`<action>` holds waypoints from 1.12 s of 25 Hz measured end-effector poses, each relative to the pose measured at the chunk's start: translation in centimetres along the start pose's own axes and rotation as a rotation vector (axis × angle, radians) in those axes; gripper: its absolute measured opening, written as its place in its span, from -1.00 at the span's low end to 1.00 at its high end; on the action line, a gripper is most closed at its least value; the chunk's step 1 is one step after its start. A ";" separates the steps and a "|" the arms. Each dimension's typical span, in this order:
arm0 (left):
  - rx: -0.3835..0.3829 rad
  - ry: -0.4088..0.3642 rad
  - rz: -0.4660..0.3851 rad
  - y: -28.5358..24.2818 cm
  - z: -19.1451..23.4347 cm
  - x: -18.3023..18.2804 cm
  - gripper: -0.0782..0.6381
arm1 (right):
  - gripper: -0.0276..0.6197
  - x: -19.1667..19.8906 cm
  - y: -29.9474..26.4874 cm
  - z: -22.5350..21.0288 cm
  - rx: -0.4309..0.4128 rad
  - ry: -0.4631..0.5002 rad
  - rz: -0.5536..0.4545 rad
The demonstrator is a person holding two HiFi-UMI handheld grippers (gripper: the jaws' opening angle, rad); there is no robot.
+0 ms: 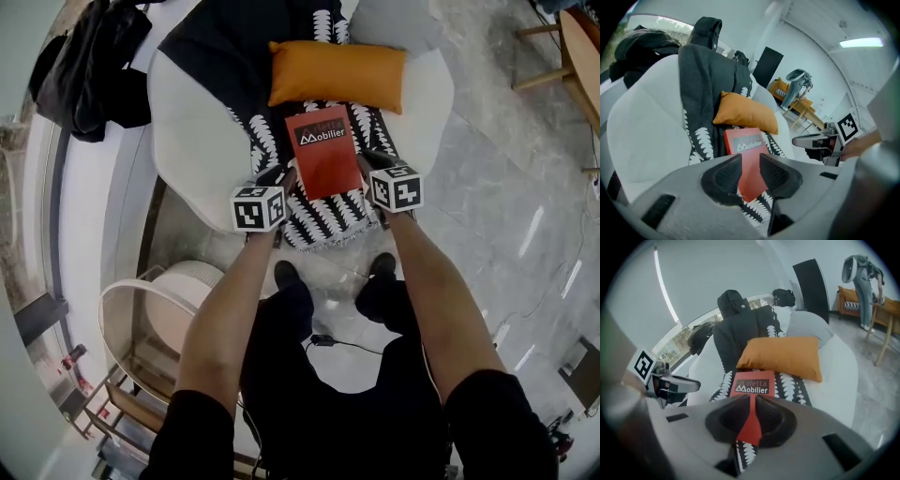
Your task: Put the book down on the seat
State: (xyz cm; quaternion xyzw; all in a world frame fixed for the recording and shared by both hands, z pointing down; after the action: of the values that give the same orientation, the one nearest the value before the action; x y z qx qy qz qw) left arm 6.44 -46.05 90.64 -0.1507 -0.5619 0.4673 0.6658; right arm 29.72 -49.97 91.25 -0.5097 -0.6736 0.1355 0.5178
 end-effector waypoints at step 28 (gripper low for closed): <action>0.390 -0.226 -0.450 37.8 -19.6 -28.1 -0.69 | -0.82 -27.1 40.4 30.3 -0.308 0.355 -0.511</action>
State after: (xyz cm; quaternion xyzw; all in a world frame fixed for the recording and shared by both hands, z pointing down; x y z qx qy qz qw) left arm 8.65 -42.30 39.82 0.1607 -0.5515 0.4211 0.7020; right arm 24.97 -44.00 34.49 -0.4123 -0.6914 -0.1928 0.5610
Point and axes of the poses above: the fingertips, and each gripper's own axes: y backward along the fingers, z to its left, x out of its underside, the point moved 6 cm from there along y, backward along the fingers, and after that the axes turned 6 degrees about -y, right-handed, at the moved point
